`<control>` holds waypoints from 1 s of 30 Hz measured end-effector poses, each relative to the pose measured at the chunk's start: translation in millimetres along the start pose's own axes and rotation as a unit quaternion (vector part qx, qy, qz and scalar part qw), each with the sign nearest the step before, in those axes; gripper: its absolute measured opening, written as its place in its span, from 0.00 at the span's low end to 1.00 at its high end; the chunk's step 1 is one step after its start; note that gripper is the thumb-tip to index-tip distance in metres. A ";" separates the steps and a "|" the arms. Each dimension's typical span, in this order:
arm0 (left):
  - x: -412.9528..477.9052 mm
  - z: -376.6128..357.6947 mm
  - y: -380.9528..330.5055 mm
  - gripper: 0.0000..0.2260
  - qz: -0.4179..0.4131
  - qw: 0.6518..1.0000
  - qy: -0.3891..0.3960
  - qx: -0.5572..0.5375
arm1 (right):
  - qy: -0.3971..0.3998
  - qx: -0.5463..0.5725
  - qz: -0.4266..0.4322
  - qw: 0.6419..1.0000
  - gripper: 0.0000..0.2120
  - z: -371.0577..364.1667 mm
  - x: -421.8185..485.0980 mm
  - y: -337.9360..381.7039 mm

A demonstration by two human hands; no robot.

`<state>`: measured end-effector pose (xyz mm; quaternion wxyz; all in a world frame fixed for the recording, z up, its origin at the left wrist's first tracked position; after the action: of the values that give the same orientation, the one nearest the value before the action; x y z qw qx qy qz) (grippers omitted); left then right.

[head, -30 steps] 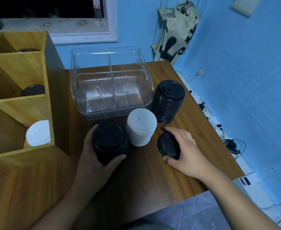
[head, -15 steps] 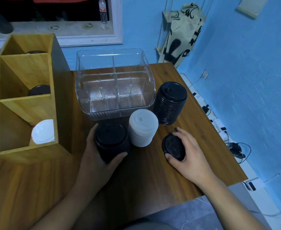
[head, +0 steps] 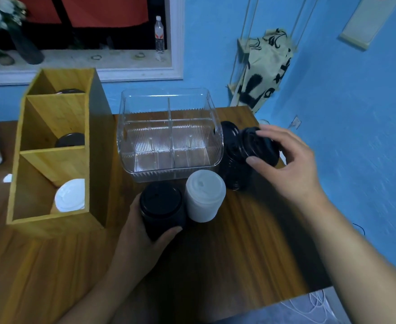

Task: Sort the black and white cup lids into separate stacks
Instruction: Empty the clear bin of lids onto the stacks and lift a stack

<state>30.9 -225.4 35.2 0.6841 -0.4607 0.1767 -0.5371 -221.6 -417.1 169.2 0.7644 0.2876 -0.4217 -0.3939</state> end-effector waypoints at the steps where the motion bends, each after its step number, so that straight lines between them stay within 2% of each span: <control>1: 0.1 -0.1 0.6 0.44 0.003 1.000 0.002 0.000 | 0.006 0.015 0.011 1.000 0.20 0.7 9.1 1.9; 3: -0.1 -0.2 3.3 0.45 0.013 1.000 0.005 0.001 | 0.003 0.053 0.009 0.999 0.18 6.3 34.1 -3.1; 5: -0.3 -1.0 4.7 0.45 0.014 1.000 0.007 0.001 | 0.003 0.052 -0.038 0.998 0.16 9.1 64.9 -18.2; 7: 0.2 -1.5 4.8 0.44 0.018 1.000 0.007 -0.004 | 0.040 0.008 -0.073 0.996 0.15 -3.0 83.6 -32.2; 12: -0.1 -0.8 4.9 0.41 0.019 1.000 0.003 -0.011 | 0.137 -0.104 -0.036 0.984 0.20 -52.2 55.7 -45.8; 17: 0.6 -1.7 8.5 0.41 0.023 1.000 0.004 -0.017 | 0.091 -0.157 0.007 0.983 0.22 -57.2 34.3 -44.5; 23: 0.7 -1.4 7.6 0.41 0.023 1.000 -0.001 -0.019 | 0.076 -0.200 0.071 0.974 0.26 -63.1 17.2 -45.6; 30: 1.7 -1.9 8.2 0.42 0.013 1.000 0.001 -0.015 | 0.031 -0.219 0.127 0.967 0.30 -66.0 5.1 -46.8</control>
<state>34.8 -227.8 28.0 0.6837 -0.4679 0.1912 -0.5263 -179.1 -438.8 103.7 0.8653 0.0695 -0.3345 -0.3667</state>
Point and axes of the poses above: each hand's wrist, its own x-axis towards the middle knuckle, its own z-axis out of the back of the hand, y = z × x, the point moved 10 cm from there along x, towards the middle knuckle, and after that the axes turned 10 degrees about -z, right-handed, at the moved point
